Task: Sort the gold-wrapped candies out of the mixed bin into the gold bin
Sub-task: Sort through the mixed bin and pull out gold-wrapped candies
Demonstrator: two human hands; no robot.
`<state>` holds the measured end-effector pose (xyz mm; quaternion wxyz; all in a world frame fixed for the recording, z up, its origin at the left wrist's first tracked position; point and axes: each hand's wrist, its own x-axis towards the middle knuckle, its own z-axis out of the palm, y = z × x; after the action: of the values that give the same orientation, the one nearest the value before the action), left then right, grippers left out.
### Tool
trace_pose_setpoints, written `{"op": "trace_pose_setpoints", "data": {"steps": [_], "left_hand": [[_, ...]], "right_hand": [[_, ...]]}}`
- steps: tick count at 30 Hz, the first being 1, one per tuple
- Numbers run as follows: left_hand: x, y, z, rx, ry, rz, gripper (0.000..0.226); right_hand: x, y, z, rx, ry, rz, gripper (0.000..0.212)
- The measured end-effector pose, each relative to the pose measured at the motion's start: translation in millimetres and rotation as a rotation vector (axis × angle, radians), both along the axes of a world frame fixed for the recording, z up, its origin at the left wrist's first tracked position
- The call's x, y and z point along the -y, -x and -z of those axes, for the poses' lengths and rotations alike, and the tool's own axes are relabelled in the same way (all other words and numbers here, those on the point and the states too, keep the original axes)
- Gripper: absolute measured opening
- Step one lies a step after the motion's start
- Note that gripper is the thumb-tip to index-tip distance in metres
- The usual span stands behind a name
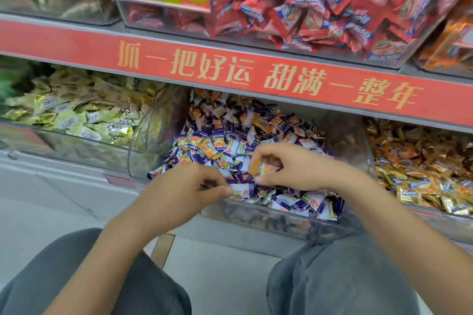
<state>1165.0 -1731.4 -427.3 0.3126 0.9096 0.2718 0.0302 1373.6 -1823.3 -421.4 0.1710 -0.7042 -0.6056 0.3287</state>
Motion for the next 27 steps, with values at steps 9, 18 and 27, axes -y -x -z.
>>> {"op": "trace_pose_setpoints", "data": {"steps": [9,18,27], "left_hand": [[-32,-56,8,-0.372,-0.014,0.305,0.049],[-48,-45,7,-0.166,0.006,0.234,0.022],[-56,-32,0,-0.024,-0.012,0.056,0.022]], "right_hand": [[19,0,-14,0.014,-0.380,0.375,0.008],[112,-20,-20,-0.048,-0.840,0.882,0.022],[133,-76,1,0.293,-0.418,1.084,0.032]]}}
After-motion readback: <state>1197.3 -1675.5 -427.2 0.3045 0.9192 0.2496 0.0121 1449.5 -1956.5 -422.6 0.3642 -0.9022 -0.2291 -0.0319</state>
